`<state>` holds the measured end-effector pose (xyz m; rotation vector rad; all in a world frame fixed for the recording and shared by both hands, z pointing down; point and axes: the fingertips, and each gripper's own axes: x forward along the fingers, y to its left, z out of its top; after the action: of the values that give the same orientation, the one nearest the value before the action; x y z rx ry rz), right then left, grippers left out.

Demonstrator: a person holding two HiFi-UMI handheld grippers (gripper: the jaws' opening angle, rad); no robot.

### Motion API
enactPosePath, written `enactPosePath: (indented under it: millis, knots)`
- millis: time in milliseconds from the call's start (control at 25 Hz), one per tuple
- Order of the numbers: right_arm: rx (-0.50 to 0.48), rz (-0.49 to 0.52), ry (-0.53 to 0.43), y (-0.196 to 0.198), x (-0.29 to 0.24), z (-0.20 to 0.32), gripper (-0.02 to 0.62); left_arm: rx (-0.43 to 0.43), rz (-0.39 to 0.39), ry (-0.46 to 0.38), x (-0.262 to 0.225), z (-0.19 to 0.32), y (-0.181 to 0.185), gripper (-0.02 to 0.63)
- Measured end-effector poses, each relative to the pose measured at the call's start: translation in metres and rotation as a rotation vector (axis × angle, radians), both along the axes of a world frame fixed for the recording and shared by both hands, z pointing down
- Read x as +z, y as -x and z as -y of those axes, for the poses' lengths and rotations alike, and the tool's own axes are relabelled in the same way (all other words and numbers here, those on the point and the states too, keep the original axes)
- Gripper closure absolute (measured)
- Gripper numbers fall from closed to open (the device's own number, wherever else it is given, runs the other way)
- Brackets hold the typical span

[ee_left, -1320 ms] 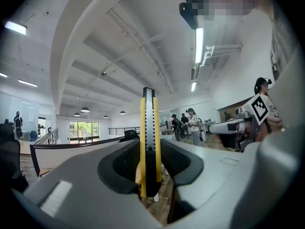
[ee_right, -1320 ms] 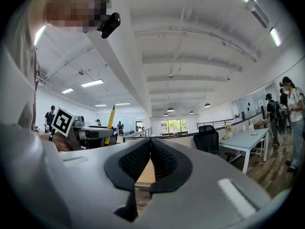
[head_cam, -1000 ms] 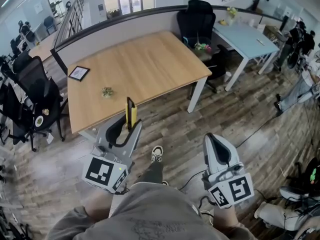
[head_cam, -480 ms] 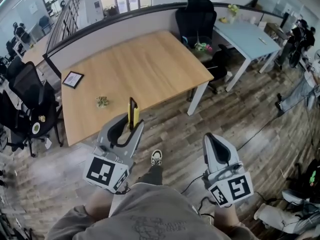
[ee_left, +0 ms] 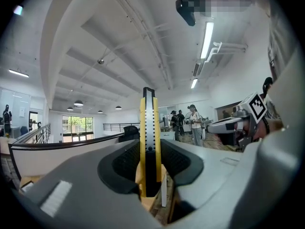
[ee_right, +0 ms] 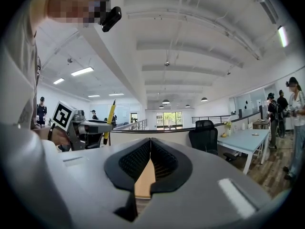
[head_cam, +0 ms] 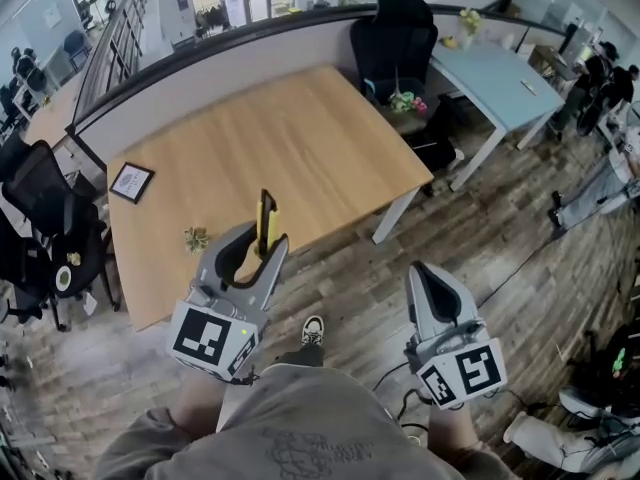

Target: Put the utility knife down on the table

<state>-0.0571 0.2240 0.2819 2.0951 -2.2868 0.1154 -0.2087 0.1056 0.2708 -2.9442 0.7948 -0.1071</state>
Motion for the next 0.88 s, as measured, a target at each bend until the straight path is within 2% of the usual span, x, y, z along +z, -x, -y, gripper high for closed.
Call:
enactPosePath:
  millis: [400,640,880]
  knots:
    - [0.017,-0.015,0.004,-0.021,-0.004,0.098,0.583,0.013,-0.008,-0.002,0.0,0.1,-0.022,0.474]
    - [0.017,-0.016,0.023,-0.037,0.005,0.135,0.583,0.014,-0.006,0.013,0.009,0.138,-0.038,0.474]
    - [0.02,-0.012,0.021,-0.074,0.013,0.164,0.583,0.007,0.007,0.008,0.017,0.167,-0.071,0.474]
